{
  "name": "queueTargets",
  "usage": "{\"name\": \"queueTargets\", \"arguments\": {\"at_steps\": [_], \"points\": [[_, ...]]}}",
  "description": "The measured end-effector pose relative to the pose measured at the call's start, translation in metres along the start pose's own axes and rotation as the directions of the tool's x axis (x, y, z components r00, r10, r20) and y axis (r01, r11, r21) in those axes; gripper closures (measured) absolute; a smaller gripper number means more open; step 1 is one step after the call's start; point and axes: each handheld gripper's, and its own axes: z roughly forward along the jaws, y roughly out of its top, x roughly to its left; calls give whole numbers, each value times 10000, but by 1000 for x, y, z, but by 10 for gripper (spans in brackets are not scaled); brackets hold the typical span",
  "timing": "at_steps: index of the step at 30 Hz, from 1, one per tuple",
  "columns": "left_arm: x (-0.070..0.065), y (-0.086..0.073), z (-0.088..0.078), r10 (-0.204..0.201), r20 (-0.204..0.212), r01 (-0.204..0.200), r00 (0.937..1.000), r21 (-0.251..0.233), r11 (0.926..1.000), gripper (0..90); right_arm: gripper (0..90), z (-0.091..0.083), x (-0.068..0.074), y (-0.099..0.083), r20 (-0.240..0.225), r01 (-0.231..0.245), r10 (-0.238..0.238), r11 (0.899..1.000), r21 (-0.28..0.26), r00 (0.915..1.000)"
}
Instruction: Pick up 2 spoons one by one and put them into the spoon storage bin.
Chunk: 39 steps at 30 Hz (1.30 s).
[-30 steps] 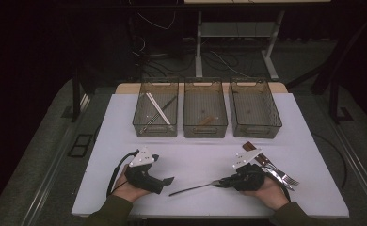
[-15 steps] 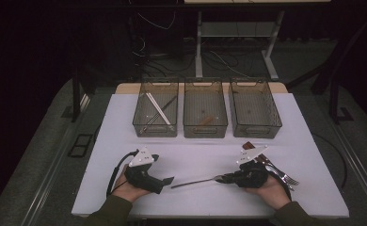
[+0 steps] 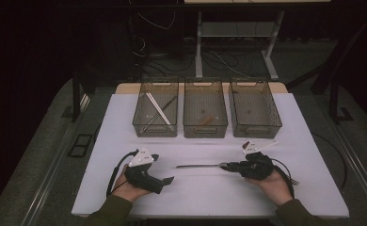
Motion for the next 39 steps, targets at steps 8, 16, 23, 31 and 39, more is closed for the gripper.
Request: {"name": "queueTargets", "arguments": {"at_steps": [8,16,23,31,39], "points": [[0,0,0,-5,7,5,10000,-54,10000,12,874,-5,-5,8,658,-352,387,9979,-543,9971],[0,0,0,-48,68,48,10000,-64,10000,12,874,-9,-14,19,859,-656,742,9929,-996,9935],[0,0,0,-71,64,72,10000,-122,9999,12,875,-16,-20,31,1248,-883,1059,9863,-1390,9865],[0,0,0,-133,-4,133,9999,-145,9998,12,875,-27,-32,45,1723,-1189,1492,9774,-1746,9737],[0,-1,1,-120,-38,119,9999,-173,9998,14,875,-30,-47,63,2166,-1524,1989,9650,-2136,9558]]}}
